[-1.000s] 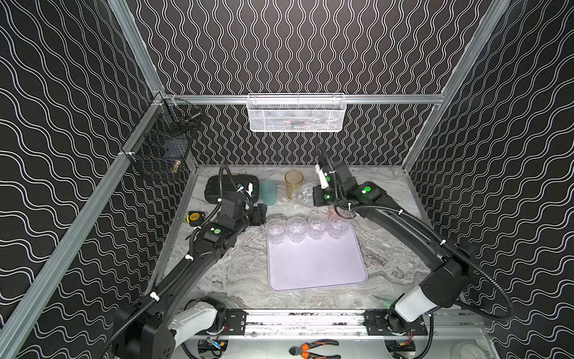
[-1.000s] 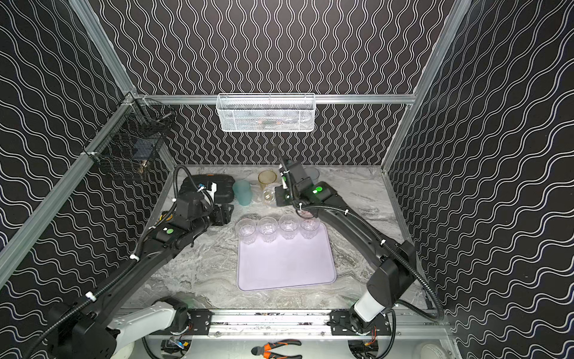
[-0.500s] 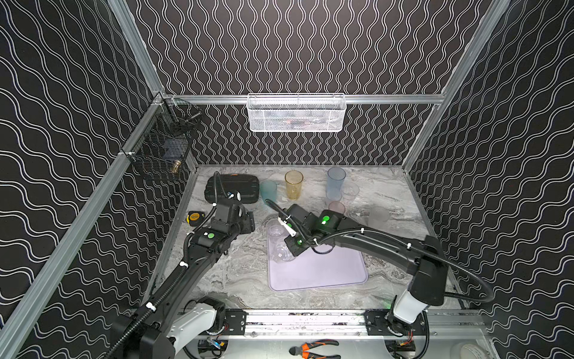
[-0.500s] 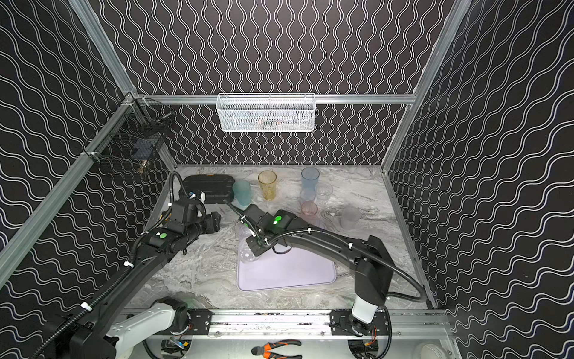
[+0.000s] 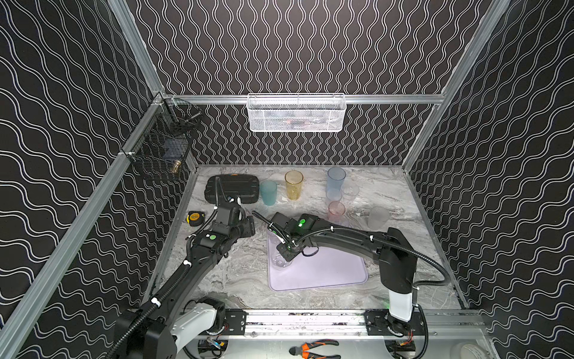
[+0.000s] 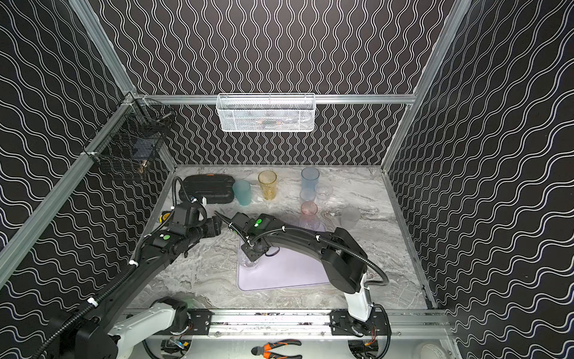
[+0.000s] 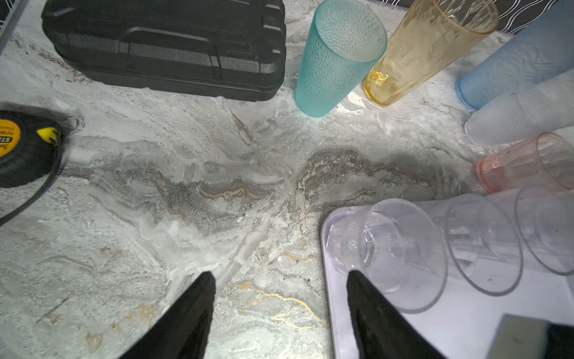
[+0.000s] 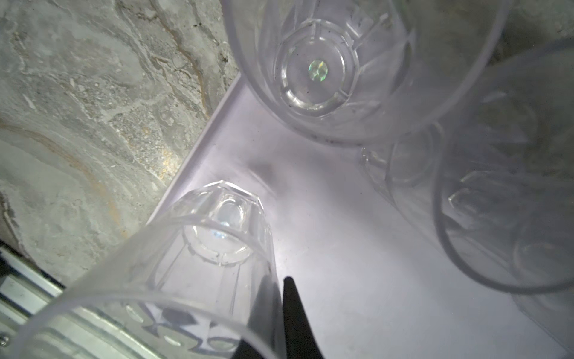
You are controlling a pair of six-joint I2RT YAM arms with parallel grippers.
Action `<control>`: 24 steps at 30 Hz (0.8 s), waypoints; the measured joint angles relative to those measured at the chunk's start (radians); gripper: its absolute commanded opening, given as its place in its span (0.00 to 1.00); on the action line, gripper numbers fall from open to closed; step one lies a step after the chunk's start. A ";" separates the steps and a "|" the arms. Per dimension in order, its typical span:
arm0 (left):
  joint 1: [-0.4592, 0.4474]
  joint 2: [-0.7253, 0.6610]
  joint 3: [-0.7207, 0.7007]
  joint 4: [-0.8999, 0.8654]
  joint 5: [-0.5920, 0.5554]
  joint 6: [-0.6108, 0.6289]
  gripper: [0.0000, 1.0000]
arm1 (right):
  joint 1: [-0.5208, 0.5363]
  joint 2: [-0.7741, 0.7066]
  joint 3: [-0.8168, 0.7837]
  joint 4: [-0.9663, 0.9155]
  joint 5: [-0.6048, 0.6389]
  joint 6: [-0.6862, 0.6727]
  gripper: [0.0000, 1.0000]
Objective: Place the glasses into the tray
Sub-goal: Place the glass on the tray.
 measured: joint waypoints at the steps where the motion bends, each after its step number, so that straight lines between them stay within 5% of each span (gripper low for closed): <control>1: 0.001 0.000 -0.002 0.000 0.004 0.000 0.71 | 0.000 0.010 0.007 0.000 0.001 -0.004 0.00; 15: 0.004 0.011 -0.022 0.043 0.018 -0.002 0.71 | -0.021 0.078 0.047 0.013 0.011 -0.021 0.04; 24: 0.005 0.011 -0.028 0.052 0.021 -0.001 0.70 | -0.023 0.092 0.061 0.018 0.015 -0.020 0.21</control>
